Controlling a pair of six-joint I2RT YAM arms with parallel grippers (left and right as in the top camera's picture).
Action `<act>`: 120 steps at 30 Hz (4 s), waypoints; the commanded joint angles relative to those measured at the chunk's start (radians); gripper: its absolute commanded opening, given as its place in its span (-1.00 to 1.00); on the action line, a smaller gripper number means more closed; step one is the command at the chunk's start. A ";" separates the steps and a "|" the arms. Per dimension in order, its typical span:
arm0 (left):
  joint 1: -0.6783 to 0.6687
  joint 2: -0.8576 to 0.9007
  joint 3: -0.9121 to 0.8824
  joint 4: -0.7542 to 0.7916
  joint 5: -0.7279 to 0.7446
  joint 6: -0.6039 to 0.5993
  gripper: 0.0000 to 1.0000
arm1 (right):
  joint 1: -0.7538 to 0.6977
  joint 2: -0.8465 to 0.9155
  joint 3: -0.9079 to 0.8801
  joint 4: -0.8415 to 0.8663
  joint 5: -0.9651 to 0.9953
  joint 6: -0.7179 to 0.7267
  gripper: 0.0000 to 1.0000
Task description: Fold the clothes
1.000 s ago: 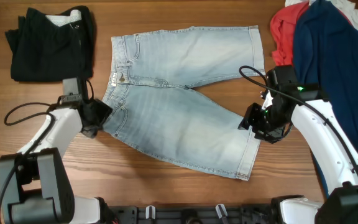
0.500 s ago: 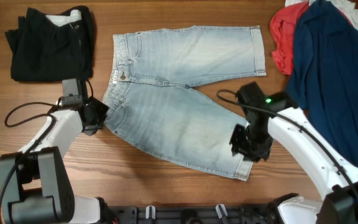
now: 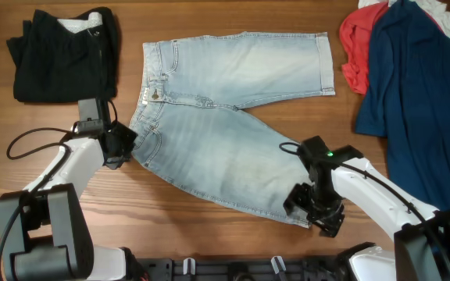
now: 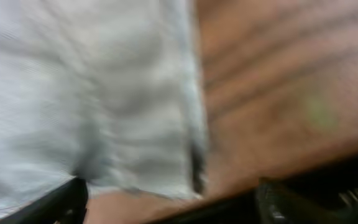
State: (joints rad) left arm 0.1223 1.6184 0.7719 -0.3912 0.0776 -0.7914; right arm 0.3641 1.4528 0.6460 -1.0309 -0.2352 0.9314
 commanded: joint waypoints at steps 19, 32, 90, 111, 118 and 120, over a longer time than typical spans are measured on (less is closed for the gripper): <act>-0.005 0.018 -0.013 0.007 0.030 -0.002 -0.92 | 0.033 -0.004 -0.093 0.223 -0.068 -0.039 -0.70; -0.004 -0.226 -0.013 -0.085 0.038 0.082 -0.92 | -0.304 -0.005 0.383 0.029 0.120 -0.342 -0.92; -0.004 -0.164 -0.006 0.247 -0.161 0.104 0.99 | -0.354 0.563 0.679 1.137 -0.003 -0.718 0.99; -0.091 -0.152 -0.006 0.138 0.008 0.264 1.00 | -0.354 0.559 0.679 0.845 0.085 -0.966 0.76; -0.092 -0.148 -0.006 0.136 0.003 0.265 0.99 | -0.354 0.666 0.679 0.893 0.078 -0.890 0.62; -0.093 -0.148 -0.006 0.133 0.003 0.264 1.00 | -0.354 0.674 0.679 0.888 0.079 -0.853 0.59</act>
State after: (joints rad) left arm 0.0345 1.4570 0.7628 -0.2550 0.0769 -0.5503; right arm 0.0078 2.0869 1.3128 -0.1421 -0.1738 0.0135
